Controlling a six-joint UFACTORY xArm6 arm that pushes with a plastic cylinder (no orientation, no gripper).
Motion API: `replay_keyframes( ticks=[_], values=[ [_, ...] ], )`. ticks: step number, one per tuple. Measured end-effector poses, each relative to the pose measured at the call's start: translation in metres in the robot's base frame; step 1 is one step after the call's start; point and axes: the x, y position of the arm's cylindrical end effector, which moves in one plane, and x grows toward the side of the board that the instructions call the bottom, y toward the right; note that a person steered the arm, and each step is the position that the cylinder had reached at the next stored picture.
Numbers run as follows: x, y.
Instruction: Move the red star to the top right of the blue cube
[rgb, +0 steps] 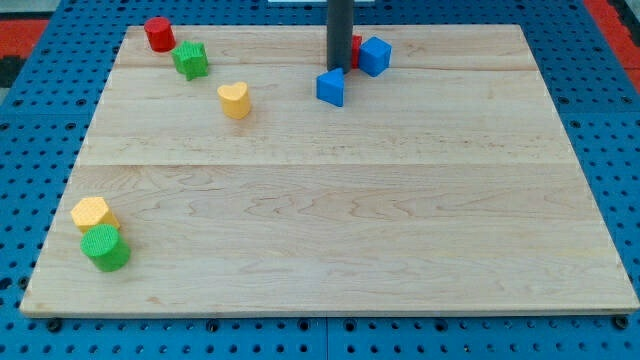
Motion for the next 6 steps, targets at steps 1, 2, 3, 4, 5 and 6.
replay_keyframes(
  ticks=[1,2,3,4,5,6],
  values=[
    [-0.01,-0.008],
    [-0.037,-0.002],
    [-0.043,-0.019],
    [-0.052,-0.051],
    [-0.059,-0.023],
    [-0.059,0.031]
  ],
)
